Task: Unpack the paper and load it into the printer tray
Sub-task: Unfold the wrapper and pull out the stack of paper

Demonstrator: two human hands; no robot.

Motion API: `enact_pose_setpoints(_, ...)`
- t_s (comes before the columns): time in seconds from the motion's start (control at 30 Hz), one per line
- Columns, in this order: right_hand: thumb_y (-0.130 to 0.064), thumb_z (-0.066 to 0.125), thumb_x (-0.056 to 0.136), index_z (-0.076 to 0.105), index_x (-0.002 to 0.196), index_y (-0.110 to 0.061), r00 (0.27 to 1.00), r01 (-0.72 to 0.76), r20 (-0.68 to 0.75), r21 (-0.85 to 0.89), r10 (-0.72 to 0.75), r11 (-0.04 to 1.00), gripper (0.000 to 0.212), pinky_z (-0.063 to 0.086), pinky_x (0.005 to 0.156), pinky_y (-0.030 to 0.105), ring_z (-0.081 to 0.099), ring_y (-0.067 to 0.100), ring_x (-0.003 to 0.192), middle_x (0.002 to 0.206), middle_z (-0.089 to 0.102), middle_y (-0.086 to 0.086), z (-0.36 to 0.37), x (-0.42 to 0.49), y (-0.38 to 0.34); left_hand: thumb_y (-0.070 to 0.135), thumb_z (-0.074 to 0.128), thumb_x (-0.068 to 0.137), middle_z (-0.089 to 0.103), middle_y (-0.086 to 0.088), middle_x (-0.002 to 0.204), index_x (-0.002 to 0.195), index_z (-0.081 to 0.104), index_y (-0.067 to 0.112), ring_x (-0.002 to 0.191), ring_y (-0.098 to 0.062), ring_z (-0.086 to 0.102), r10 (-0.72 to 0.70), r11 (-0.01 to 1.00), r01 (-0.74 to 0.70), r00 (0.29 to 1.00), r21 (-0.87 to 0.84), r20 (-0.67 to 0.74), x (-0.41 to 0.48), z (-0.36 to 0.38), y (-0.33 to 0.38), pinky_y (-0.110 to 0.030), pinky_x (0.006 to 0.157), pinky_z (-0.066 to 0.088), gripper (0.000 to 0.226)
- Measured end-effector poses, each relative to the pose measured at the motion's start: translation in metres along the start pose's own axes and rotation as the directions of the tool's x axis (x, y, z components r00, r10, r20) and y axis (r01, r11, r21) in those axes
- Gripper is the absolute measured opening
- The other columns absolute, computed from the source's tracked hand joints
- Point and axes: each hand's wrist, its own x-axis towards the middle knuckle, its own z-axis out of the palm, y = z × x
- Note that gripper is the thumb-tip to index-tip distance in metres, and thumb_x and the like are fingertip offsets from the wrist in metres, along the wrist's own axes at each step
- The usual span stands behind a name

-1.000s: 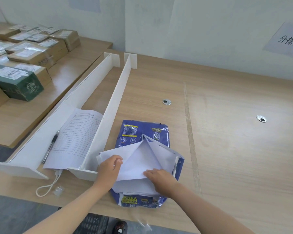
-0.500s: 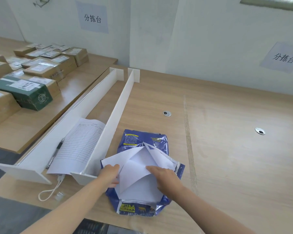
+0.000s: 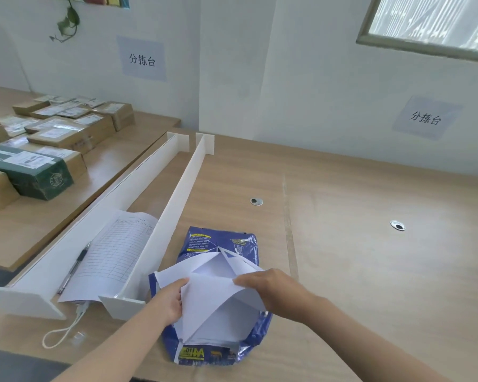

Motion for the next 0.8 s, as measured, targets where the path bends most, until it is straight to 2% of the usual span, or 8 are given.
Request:
enact_pose_setpoints(0.13, -0.001, 0.05, 0.088, 0.055, 0.13, -0.023, 0.995, 0.035, -0.09, 0.039, -0.031, 0.999, 0.048, 0.048, 0.085, 0.032, 0.06, 0.028, 0.107, 0.126, 0.064, 0.005, -0.014, -0.016, 0.005, 0.007, 0.047, 0.093, 0.054, -0.016, 0.075, 0.095, 0.05, -0.001, 0.064, -0.028, 0.05, 0.007, 0.997, -0.002, 0.998, 0.073, -0.06, -0.008, 0.017, 0.012, -0.038, 0.074, 0.044, 0.009)
enact_pose_setpoints(0.3, 0.002, 0.049, 0.085, 0.07, 0.113, -0.015, 0.953, 0.034, -0.295, 0.314, 0.064, 0.949, 0.039, 0.05, 0.074, 0.031, 0.068, 0.026, 0.084, 0.097, 0.076, 0.012, -0.024, -0.037, 0.013, -0.001, 0.037, 0.093, 0.055, -0.014, 0.036, 0.065, 0.043, -0.001, 0.04, -0.026, 0.053, 0.118, 0.975, -0.103, 0.991, 0.197, -0.068, -0.025, 0.041, 0.035, -0.024, 0.03, 0.043, 0.029)
enact_pose_setpoints(0.33, 0.0, 0.051, 0.085, 0.07, 0.113, -0.017, 0.948, 0.009, -0.289, 0.436, 0.131, 0.9, 0.038, 0.051, 0.077, 0.028, 0.07, 0.02, 0.091, 0.104, 0.076, 0.005, -0.027, -0.041, 0.017, 0.0, 0.037, 0.093, 0.054, -0.011, 0.031, 0.064, 0.044, 0.001, 0.036, -0.024, 0.053, 0.148, 0.969, -0.135, 0.988, 0.206, -0.05, -0.031, 0.046, 0.042, -0.017, 0.021, 0.036, 0.03)
enact_pose_setpoints(0.4, -0.016, 0.059, 0.085, 0.068, 0.117, -0.02, 0.971, 0.027, -0.19, 0.693, 0.146, 0.721, 0.033, 0.052, 0.084, 0.022, 0.067, 0.011, 0.108, 0.118, 0.071, -0.004, -0.035, -0.049, 0.028, 0.004, 0.041, 0.092, 0.058, -0.012, 0.051, 0.076, 0.049, 0.0, 0.046, -0.023, 0.054, 0.208, 0.957, -0.202, 0.978, 0.209, -0.011, -0.046, 0.059, 0.059, -0.021, 0.029, 0.042, 0.019)
enact_pose_setpoints(0.47, -0.041, 0.069, 0.076, 0.062, 0.124, -0.02, 0.992, 0.038, -0.093, 0.859, 0.083, 0.511, 0.052, 0.051, 0.091, 0.025, 0.059, 0.011, 0.121, 0.13, 0.064, -0.002, -0.042, -0.055, 0.036, 0.006, 0.046, 0.091, 0.054, -0.013, 0.068, 0.095, 0.051, 0.0, 0.056, -0.023, 0.053, 0.313, 0.932, -0.31, 0.95, 0.19, 0.014, -0.063, 0.069, 0.079, -0.029, 0.047, 0.045, 0.009)
enact_pose_setpoints(0.57, -0.071, 0.069, 0.058, 0.057, 0.125, -0.025, 0.99, 0.026, -0.057, 0.973, 0.129, 0.229, 0.082, 0.048, 0.102, 0.038, 0.054, 0.015, 0.126, 0.136, 0.057, -0.007, -0.037, -0.054, 0.043, 0.005, 0.049, 0.09, 0.058, -0.009, 0.068, 0.081, 0.056, 0.003, 0.042, -0.019, 0.061, 0.486, 0.844, -0.502, 0.865, 0.188, 0.125, -0.09, 0.08, 0.103, -0.022, 0.039, 0.05, 0.011)
enact_pose_setpoints(0.7, -0.068, 0.071, 0.056, 0.044, 0.131, -0.028, 0.925, -0.007, -0.005, 1.0, 0.38, 0.029, 0.089, 0.043, 0.102, 0.037, 0.049, 0.018, 0.127, 0.14, 0.049, -0.007, -0.018, -0.028, 0.046, 0.009, 0.055, 0.087, 0.067, -0.002, 0.076, 0.087, 0.058, 0.013, 0.046, -0.008, 0.068, 0.586, 0.723, -0.67, 0.725, 0.171, 0.363, -0.11, 0.086, 0.117, -0.02, 0.042, 0.053, 0.005)
enact_pose_setpoints(0.8, -0.058, 0.07, 0.069, 0.055, 0.125, -0.025, 0.912, 0.04, 0.016, 0.991, 0.41, -0.128, 0.068, 0.049, 0.091, 0.03, 0.063, 0.011, 0.112, 0.126, 0.065, -0.008, -0.013, -0.006, 0.047, 0.013, 0.063, 0.08, 0.073, 0.002, 0.074, 0.098, 0.056, 0.014, 0.056, -0.008, 0.071, 0.589, 0.692, -0.713, 0.649, 0.113, 0.482, -0.112, 0.085, 0.12, -0.02, 0.044, 0.054, 0.019)
